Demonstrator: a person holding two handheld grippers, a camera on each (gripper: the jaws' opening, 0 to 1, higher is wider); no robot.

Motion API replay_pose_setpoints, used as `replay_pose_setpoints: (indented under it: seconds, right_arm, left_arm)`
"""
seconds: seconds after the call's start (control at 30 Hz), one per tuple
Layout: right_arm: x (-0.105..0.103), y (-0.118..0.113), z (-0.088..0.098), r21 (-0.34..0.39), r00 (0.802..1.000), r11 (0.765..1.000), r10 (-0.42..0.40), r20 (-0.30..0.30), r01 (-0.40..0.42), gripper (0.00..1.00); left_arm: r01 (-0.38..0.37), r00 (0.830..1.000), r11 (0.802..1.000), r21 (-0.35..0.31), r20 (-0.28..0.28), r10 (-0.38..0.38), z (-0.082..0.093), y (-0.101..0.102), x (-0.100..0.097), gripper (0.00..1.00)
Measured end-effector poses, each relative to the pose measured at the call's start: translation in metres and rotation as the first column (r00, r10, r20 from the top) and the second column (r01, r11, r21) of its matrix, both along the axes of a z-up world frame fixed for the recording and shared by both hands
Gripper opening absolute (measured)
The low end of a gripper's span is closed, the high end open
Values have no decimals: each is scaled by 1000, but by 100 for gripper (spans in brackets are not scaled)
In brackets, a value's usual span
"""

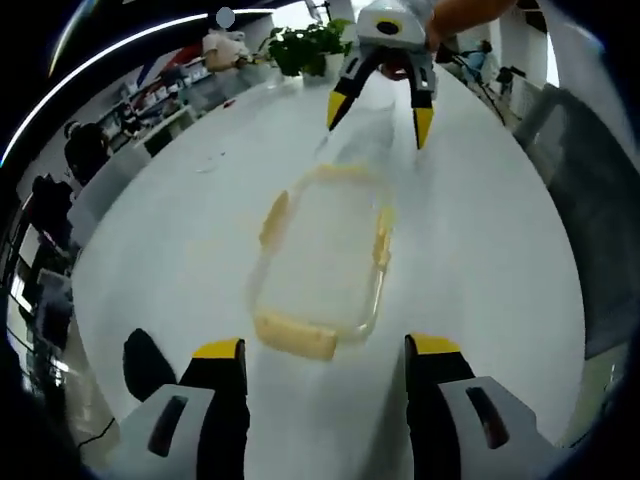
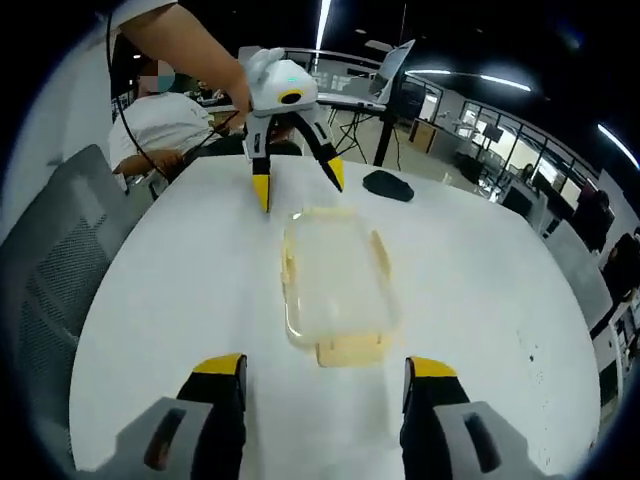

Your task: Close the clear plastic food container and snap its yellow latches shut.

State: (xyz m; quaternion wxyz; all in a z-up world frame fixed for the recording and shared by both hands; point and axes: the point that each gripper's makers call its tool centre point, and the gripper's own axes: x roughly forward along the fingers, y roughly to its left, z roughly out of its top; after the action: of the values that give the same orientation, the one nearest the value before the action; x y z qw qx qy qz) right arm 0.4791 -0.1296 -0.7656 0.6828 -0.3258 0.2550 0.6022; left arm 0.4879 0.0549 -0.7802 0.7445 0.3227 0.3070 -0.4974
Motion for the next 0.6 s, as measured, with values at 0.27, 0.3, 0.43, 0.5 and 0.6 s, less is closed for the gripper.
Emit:
replay_pose_setpoints:
  seconds: [0.27, 0.3, 0.43, 0.5, 0.6]
  right_arm:
    - [8, 4, -9, -58, 999, 997, 44, -12, -44, 61]
    - [8, 4, -11, -71, 998, 996, 53, -14, -54, 61]
    - [9, 7, -16, -107, 995, 990, 95, -9, -95, 60]
    - [11, 9, -16, -108, 996, 990, 93, -15, -95, 60]
    - [15, 12, -17, -119, 995, 988, 103, -8, -104, 59]
  left_arm:
    - [69, 998, 997, 42, 3, -69, -4, -1, 7, 60]
    - [78, 997, 996, 49, 1, -78, -5, 0, 7, 60]
    - [98, 995, 993, 58, -3, -98, -7, -1, 12, 61]
    - [113, 994, 991, 75, 7, -113, -7, -1, 14, 60]
    - [119, 993, 990, 77, 2, -119, -7, -2, 18, 59]
